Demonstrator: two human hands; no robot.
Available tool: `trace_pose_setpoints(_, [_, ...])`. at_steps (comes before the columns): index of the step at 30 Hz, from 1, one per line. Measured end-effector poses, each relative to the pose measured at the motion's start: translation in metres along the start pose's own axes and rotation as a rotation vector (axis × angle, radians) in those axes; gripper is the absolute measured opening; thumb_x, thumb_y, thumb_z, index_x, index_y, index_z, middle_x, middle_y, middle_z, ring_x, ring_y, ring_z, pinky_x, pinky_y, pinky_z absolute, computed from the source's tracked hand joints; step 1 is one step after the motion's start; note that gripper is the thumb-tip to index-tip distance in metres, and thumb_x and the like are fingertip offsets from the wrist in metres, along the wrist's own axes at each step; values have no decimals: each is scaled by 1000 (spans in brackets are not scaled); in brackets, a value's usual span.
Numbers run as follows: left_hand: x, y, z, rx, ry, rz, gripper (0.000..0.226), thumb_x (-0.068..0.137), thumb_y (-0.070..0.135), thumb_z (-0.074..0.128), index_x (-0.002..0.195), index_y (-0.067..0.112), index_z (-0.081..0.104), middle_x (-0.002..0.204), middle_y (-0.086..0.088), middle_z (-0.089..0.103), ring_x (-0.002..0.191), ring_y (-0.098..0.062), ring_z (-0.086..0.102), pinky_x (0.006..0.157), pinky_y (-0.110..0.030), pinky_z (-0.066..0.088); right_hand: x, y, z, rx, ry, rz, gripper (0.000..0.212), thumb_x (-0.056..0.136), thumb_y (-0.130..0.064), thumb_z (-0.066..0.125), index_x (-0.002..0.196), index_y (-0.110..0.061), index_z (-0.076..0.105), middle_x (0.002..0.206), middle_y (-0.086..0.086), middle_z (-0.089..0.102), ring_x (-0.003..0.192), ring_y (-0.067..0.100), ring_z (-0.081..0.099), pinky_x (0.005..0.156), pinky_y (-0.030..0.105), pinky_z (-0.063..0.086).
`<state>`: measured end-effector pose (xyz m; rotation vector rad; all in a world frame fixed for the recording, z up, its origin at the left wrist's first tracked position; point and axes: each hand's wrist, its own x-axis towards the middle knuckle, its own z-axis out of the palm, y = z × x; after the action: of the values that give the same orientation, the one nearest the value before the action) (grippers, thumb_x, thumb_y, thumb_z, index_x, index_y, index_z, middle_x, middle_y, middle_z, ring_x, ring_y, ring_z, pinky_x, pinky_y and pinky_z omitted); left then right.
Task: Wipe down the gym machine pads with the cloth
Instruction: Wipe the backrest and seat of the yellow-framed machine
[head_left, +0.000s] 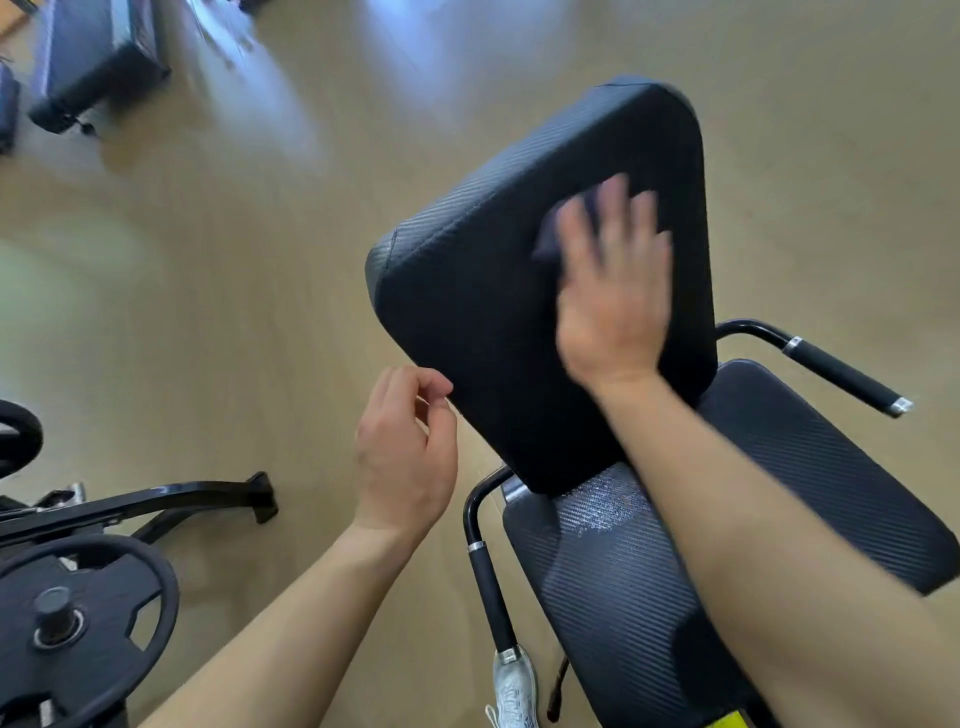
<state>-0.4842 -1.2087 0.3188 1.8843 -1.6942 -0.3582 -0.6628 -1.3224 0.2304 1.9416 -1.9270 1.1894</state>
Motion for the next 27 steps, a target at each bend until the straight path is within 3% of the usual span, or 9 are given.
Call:
trace_pose_setpoints(2, [-1, 1, 5, -11, -38, -14, 19, 94, 4, 55, 91, 23, 60, 90, 13, 58, 86, -3, 55, 68, -16, 43, 31, 23, -9, 48, -29, 244, 64, 98, -24, 40, 161, -19, 26, 167, 15, 25, 153, 39, 25, 120, 54, 31])
trace_pose_setpoints(6, [-5, -1, 14, -26, -106, -37, 17, 96, 8, 54, 93, 22, 62, 92, 14, 60, 91, -1, 54, 68, -13, 45, 1, 16, -1, 231, 10, 443, 61, 102, -19, 32, 162, -12, 21, 169, 17, 15, 157, 36, 16, 128, 41, 18])
trace_pose_setpoints(8, [-9, -5, 15, -31, -119, -42, 17, 97, 9, 53, 93, 22, 62, 92, 13, 60, 92, -1, 54, 68, -12, 44, -47, -11, 10, 256, -27, 484, 60, 104, -16, 37, 161, -10, 21, 169, 21, 14, 156, 39, 15, 127, 44, 19])
trace_pose_setpoints(12, [-14, -16, 10, -37, -108, -48, 14, 96, 9, 55, 91, 20, 62, 90, 12, 60, 86, -4, 57, 72, -24, 49, -139, -86, 22, 165, -253, 121, 77, 99, -17, 58, 162, -19, 14, 167, 22, 10, 153, 50, 14, 122, 57, 28])
trace_pose_setpoints(15, [-12, -23, -4, -32, -43, -41, 15, 96, 6, 55, 89, 18, 61, 86, 10, 60, 81, -6, 57, 69, -25, 49, -136, -101, 28, 133, -200, -13, 86, 100, -23, 62, 163, -28, 4, 169, 18, 6, 153, 50, 9, 122, 58, 22])
trace_pose_setpoints(18, [-5, -29, -19, -47, 39, -56, 15, 96, 5, 54, 91, 17, 61, 86, 6, 61, 80, -10, 58, 68, -24, 48, -98, -79, 25, 84, -147, -254, 72, 102, -26, 60, 160, -29, 19, 165, 18, 16, 151, 48, 18, 122, 58, 19])
trace_pose_setpoints(21, [2, -35, -23, -75, 78, -112, 14, 96, 6, 54, 92, 17, 61, 88, 3, 62, 81, -17, 60, 71, -34, 52, -53, -73, 17, 79, -58, -441, 57, 101, -31, 59, 154, -29, 37, 164, 17, 30, 147, 45, 36, 118, 59, 29])
trace_pose_setpoints(23, [4, -36, -21, -88, 92, -151, 14, 96, 6, 54, 92, 18, 60, 89, 3, 63, 80, -18, 61, 71, -37, 53, -24, -85, 10, 82, 22, -472, 50, 100, -32, 60, 149, -27, 50, 157, 15, 43, 142, 42, 45, 115, 58, 37])
trace_pose_setpoints(27, [4, -31, -20, -117, 118, -180, 17, 95, 6, 53, 92, 22, 59, 90, 6, 62, 80, -15, 60, 70, -28, 49, 33, -115, -3, 105, 94, -428, 42, 102, -36, 55, 140, -23, 64, 149, 15, 55, 138, 39, 51, 113, 58, 39])
